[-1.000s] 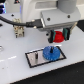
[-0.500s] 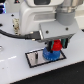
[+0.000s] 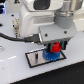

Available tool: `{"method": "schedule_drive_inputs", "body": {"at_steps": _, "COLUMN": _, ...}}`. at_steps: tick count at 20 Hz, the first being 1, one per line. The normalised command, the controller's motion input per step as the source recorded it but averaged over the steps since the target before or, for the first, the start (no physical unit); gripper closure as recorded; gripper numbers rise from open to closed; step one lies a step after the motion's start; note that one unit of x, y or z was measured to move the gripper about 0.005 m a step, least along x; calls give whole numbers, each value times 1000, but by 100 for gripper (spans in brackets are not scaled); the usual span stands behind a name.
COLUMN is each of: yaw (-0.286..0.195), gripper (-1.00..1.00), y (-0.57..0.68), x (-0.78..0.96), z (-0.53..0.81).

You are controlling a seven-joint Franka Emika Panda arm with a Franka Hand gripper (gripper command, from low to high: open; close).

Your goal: Insert the blue gear onto the right peg, followed by the red gear

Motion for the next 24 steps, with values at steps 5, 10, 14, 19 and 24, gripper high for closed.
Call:
{"method": "schedule_drive_inputs", "body": {"at_steps": 5, "yaw": 0, "gripper": 100, "y": -43, "x": 7, "z": 142}}
{"method": "schedule_drive_inputs", "body": {"at_steps": 10, "yaw": 0, "gripper": 100, "y": -36, "x": 11, "z": 109}}
{"method": "schedule_drive_inputs", "body": {"at_steps": 14, "yaw": 0, "gripper": 100, "y": -121, "x": 106, "z": 77}}
{"method": "schedule_drive_inputs", "body": {"at_steps": 19, "yaw": 0, "gripper": 100, "y": -127, "x": 192, "z": 42}}
{"method": "schedule_drive_inputs", "body": {"at_steps": 24, "yaw": 0, "gripper": 100, "y": -64, "x": 163, "z": -216}}
